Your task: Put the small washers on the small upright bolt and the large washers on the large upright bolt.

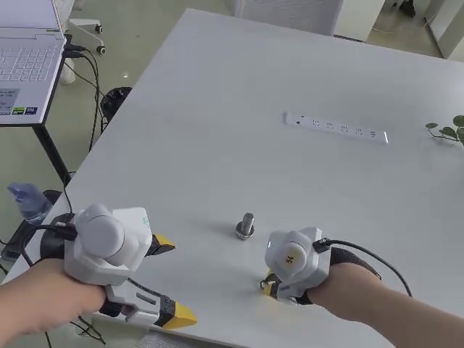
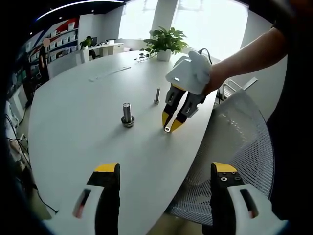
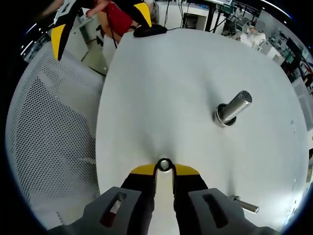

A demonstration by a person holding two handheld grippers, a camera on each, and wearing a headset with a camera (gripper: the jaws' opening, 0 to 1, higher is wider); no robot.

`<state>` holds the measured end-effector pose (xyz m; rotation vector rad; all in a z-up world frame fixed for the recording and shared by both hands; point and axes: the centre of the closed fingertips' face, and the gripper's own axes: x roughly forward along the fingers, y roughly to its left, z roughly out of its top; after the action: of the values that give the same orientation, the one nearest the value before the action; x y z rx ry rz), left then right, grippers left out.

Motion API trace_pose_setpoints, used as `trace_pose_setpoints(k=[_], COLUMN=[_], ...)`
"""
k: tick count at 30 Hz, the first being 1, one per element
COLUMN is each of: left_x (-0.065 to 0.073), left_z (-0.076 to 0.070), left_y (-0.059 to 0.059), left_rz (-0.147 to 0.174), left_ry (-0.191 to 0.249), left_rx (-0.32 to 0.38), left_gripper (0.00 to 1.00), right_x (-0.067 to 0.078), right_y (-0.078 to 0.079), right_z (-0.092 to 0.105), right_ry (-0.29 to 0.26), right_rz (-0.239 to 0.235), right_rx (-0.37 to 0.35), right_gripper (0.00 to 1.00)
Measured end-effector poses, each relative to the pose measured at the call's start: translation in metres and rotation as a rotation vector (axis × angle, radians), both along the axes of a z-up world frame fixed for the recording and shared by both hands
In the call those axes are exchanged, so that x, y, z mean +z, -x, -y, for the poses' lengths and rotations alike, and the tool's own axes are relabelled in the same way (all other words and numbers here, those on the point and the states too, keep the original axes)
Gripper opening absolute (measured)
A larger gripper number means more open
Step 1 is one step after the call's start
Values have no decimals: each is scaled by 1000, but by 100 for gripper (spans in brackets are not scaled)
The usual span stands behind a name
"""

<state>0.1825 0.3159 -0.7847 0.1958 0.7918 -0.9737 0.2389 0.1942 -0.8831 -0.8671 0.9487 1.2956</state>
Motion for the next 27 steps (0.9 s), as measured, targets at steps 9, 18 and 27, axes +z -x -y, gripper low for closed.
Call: trace_pose_setpoints(k=[9,18,27], left_x=[-1,1,2], left_z=[0,3,8], left_y=[0,-3,-6], left_rz=[-2,4,10], left_ry=[-1,2,5], left_rx=[-2,-6,-15], left_gripper=[75,75,75], right_x=[1,11,27], right_y=[0,-1,-5], right_z=[4,12,27], right_ry=[4,8,21], right_rz=[-15,-49,-74], right_rx=[-23,-54,-79], right_gripper=[13,13,13])
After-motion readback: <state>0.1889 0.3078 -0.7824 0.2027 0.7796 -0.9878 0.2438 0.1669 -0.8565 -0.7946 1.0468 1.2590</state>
